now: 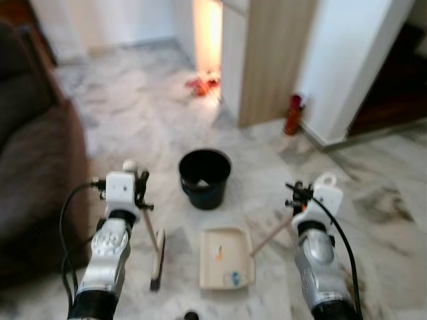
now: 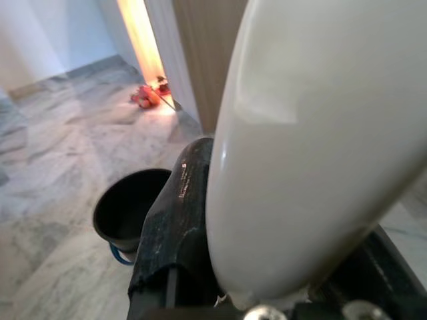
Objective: Sweep floor
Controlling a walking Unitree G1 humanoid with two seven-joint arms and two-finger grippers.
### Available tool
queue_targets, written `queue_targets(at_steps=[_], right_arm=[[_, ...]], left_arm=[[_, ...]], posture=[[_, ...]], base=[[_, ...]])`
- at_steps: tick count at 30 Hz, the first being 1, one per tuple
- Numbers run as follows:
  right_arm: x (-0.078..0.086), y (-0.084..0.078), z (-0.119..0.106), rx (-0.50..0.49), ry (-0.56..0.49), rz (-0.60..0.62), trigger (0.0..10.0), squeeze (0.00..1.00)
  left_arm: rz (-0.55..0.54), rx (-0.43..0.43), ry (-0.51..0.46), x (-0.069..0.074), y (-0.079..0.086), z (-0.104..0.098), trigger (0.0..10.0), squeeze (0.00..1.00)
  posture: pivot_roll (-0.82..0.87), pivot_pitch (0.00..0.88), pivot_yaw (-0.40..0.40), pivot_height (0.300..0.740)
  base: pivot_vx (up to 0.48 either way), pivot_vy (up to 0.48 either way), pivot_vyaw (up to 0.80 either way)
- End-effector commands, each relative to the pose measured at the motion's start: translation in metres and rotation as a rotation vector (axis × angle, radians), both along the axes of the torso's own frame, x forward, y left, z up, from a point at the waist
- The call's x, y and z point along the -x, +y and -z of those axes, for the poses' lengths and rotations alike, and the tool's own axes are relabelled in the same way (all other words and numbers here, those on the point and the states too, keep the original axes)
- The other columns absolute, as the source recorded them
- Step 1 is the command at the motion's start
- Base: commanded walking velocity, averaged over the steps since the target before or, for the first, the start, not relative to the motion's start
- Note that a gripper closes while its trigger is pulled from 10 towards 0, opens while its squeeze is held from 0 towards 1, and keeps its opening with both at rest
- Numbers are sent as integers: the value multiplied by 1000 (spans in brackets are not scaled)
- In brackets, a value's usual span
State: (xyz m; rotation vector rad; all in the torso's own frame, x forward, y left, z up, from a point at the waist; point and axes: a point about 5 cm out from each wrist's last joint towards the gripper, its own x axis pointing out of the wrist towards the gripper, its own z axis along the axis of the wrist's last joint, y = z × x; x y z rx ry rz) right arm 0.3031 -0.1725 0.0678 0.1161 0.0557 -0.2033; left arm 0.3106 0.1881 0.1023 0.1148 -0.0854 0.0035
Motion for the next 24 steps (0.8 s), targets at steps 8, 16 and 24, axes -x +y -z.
queue_targets(at_steps=[8,16,24], right_arm=[[-6,1,-13,-7,-61,-3,10000,0],[-8,1,-15,-10,-67,-4,10000,0],[-11,2,-17,-7,-69,-11,10000,0]], left_arm=[[-8,-12,-30,-2,2,-8,10000,0],[-4,-9,-28,-3,0,-8,10000,0],[-1,-9,-29,-4,-1,-7,10000,0]], posture=[[21,0,1,740],[21,0,1,740],[21,0,-3,740]], base=[[277,0,0],[292,0,0],[297,0,0]])
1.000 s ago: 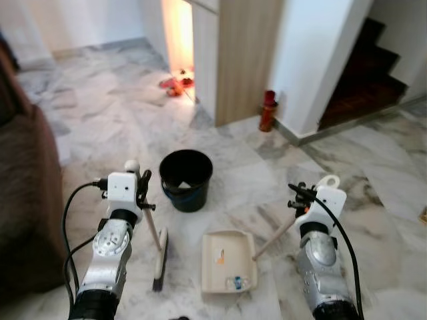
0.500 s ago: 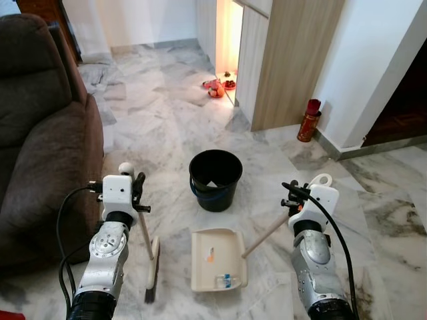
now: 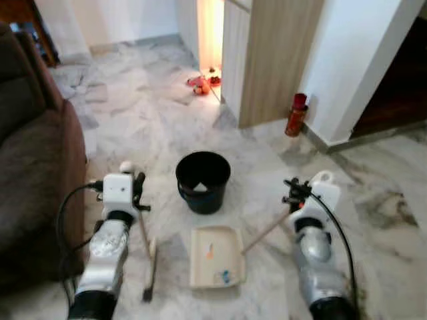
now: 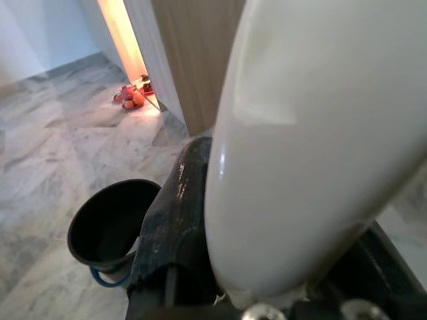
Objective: Sweep floor
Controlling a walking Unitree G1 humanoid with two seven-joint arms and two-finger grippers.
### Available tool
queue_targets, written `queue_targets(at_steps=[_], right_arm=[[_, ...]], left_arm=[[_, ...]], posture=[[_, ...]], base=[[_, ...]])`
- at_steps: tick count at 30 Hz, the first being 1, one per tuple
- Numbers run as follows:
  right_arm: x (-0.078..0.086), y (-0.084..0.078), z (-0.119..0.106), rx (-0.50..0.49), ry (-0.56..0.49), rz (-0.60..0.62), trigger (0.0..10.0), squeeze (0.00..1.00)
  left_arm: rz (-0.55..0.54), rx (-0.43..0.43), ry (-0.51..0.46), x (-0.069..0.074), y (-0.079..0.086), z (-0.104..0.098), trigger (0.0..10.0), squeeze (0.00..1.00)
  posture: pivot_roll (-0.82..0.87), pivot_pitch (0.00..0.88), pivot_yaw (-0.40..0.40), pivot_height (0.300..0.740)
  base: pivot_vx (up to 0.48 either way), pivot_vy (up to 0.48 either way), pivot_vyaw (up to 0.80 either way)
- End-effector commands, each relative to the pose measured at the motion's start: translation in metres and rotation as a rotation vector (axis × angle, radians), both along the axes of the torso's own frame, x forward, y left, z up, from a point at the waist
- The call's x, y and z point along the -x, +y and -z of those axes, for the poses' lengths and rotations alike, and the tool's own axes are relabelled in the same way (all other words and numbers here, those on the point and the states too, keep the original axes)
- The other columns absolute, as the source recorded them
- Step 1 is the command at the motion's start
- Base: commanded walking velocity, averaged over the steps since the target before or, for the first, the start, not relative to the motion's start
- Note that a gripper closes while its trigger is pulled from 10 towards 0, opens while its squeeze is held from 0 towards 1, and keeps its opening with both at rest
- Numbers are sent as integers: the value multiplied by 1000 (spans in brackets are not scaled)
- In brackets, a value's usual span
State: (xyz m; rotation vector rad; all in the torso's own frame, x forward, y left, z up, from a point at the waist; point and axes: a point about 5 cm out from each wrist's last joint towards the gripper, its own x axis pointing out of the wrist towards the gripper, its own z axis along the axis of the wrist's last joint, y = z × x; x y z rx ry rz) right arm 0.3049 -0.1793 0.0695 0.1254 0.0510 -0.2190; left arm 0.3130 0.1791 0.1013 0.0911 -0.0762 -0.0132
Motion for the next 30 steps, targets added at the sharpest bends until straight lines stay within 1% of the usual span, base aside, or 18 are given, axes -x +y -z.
queue_targets(at_steps=[1,9,19,24,28,30], right_arm=[[-9,9,-15,2,-65,-29,10000,0],[-11,13,-17,0,-71,-48,10000,0],[-10,13,-20,2,-83,-60,10000,0],[-3,16,-24,-1,-102,-108,10000,0],[-2,17,-27,-7,-114,-125,10000,0],[3,19,-34,-34,-142,-152,10000,0]], left_arm=[[-19,-31,-39,-2,8,-8,10000,0],[-18,-33,-39,-3,7,-8,10000,0],[-23,-33,-36,-4,8,-8,10000,0],[-14,-43,-36,-5,5,-7,10000,0],[-13,-43,-36,-5,5,-7,10000,0],[-8,-43,-32,-5,4,-6,10000,0]], posture=[[22,0,-4,740],[24,0,-7,740],[22,0,-6,740],[17,0,-7,740],[11,0,-6,740],[9,0,-5,740]], base=[[292,0,0],[37,0,0],[0,0,0],[0,0,0],[0,0,0],[0,0,0]])
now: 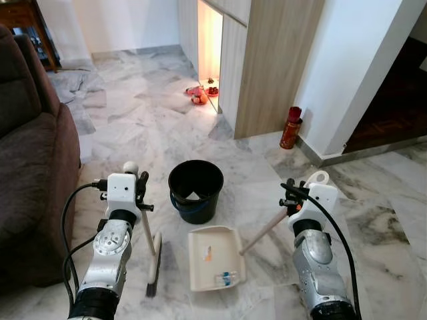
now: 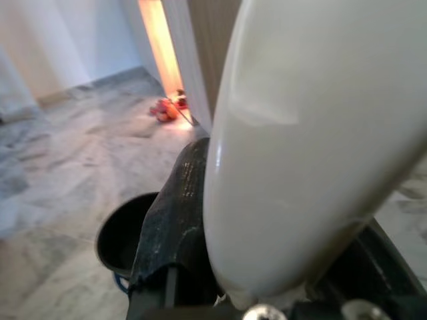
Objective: Sweep floor
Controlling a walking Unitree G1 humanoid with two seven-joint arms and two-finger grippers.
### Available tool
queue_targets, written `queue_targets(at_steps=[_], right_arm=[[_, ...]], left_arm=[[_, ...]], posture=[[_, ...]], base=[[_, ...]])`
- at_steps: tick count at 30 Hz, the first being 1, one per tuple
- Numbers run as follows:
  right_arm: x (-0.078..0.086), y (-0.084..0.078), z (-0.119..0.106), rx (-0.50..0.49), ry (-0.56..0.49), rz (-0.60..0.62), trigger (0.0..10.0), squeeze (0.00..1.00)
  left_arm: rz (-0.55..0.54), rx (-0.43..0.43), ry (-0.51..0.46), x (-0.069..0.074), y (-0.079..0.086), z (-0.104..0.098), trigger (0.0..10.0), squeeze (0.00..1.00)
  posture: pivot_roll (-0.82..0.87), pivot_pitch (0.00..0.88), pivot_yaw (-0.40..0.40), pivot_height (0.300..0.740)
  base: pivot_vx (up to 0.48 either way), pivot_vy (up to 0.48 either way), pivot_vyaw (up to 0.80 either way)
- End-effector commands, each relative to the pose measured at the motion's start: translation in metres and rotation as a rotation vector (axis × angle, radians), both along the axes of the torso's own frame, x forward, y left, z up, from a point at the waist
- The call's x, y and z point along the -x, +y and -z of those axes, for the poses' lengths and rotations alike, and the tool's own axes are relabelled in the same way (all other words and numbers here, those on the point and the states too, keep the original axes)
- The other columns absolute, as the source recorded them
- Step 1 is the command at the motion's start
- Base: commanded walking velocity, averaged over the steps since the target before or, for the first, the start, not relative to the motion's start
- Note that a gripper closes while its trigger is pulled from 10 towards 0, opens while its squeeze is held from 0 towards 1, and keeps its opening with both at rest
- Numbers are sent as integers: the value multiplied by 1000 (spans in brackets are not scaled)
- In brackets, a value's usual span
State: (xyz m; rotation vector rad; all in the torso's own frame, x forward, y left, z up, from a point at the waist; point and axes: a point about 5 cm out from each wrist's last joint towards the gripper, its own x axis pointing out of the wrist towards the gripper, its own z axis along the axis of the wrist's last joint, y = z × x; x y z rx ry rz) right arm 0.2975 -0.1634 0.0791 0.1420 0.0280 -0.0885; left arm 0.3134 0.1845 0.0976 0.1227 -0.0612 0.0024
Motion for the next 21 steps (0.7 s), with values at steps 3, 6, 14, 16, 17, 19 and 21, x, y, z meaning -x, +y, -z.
queue_targets(at_steps=[3,6,14,16,17,19,21], right_arm=[[1,5,-33,-36,-135,-55,10000,0],[5,6,-37,-50,-139,-79,10000,0],[15,-3,-52,-66,-197,-40,10000,0],[15,-4,-73,-71,-276,-22,10000,0],[15,-4,-73,-71,-276,-22,10000,0],[15,-3,-80,-73,-296,-26,10000,0],[14,0,-90,-74,-328,-34,10000,0]], left_arm=[[13,-13,-44,-5,-3,-10,10000,0],[12,-12,-45,-6,-3,-10,10000,0],[9,-12,-45,-6,-2,-10,10000,0],[8,-12,-46,-6,-1,-10,10000,0],[8,-12,-46,-6,-1,-10,10000,0],[7,-12,-46,-6,-1,-10,10000,0],[6,-13,-45,-6,-1,-9,10000,0]], posture=[[9,0,-5,740],[6,0,-7,740],[3,0,-4,740],[2,0,-3,740],[2,0,-3,740],[2,0,-3,740],[2,0,-2,740]], base=[[0,0,0],[0,0,0],[0,0,0],[0,0,0],[0,0,0],[0,0,0],[0,0,0]])
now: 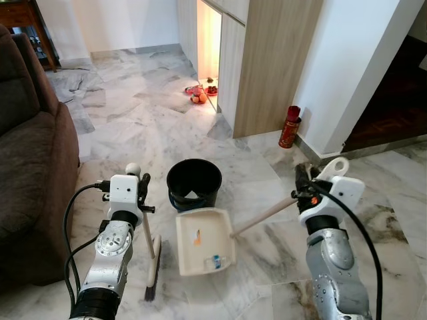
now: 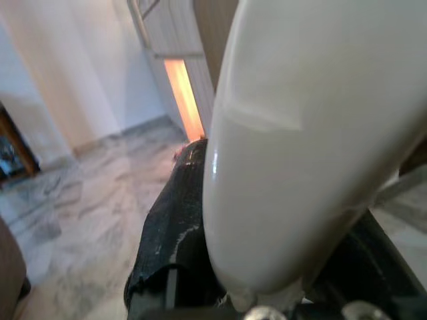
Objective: Sweep floor
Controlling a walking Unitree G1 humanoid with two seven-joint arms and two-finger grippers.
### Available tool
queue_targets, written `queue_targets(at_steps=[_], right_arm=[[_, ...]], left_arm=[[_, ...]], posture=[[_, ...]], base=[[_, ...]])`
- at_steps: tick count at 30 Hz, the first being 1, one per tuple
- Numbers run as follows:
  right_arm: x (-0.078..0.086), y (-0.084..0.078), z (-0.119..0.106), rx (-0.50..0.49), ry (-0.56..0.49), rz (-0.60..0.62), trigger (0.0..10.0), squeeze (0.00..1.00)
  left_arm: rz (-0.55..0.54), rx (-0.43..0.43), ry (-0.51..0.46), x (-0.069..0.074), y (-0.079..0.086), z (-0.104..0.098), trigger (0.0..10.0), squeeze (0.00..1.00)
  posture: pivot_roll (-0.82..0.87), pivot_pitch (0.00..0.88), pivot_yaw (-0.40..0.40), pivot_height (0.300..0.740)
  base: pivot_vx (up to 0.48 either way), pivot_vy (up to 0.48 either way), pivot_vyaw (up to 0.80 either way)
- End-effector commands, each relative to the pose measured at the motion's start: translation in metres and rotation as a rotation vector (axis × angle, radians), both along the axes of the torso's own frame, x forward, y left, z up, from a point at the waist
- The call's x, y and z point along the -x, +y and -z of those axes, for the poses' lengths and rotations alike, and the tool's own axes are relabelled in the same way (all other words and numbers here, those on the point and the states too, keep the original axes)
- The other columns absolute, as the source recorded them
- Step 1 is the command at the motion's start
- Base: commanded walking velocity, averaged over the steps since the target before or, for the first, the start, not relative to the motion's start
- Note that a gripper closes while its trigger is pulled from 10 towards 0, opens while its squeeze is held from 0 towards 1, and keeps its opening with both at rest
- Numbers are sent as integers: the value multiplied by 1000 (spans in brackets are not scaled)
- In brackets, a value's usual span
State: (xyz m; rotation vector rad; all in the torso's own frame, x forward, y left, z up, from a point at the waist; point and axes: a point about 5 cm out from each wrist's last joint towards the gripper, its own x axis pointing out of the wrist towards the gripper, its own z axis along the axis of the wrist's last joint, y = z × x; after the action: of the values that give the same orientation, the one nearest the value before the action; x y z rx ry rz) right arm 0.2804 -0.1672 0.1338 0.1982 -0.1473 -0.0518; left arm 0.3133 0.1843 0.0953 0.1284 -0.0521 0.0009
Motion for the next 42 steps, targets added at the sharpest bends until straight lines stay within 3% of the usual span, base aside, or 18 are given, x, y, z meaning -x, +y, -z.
queue_targets(at_steps=[1,10,24,42], right_arm=[[-3,4,-37,-30,-156,-9,10000,0],[-12,3,-50,-70,-201,40,10000,0],[-27,10,-60,-105,-231,37,10000,0],[-35,19,-58,-90,-208,12,10000,0]], left_arm=[[5,-8,-55,-6,0,-12,10000,0],[3,-29,-63,-3,1,-10,10000,0],[-99,-72,-59,16,27,1,10000,0],[-126,-61,-83,13,26,-5,10000,0]], posture=[[2,0,-2,740],[-3,0,4,740],[18,0,1,740],[33,0,-13,740]], base=[[0,0,0],[0,0,0],[0,0,0],[192,0,0]])
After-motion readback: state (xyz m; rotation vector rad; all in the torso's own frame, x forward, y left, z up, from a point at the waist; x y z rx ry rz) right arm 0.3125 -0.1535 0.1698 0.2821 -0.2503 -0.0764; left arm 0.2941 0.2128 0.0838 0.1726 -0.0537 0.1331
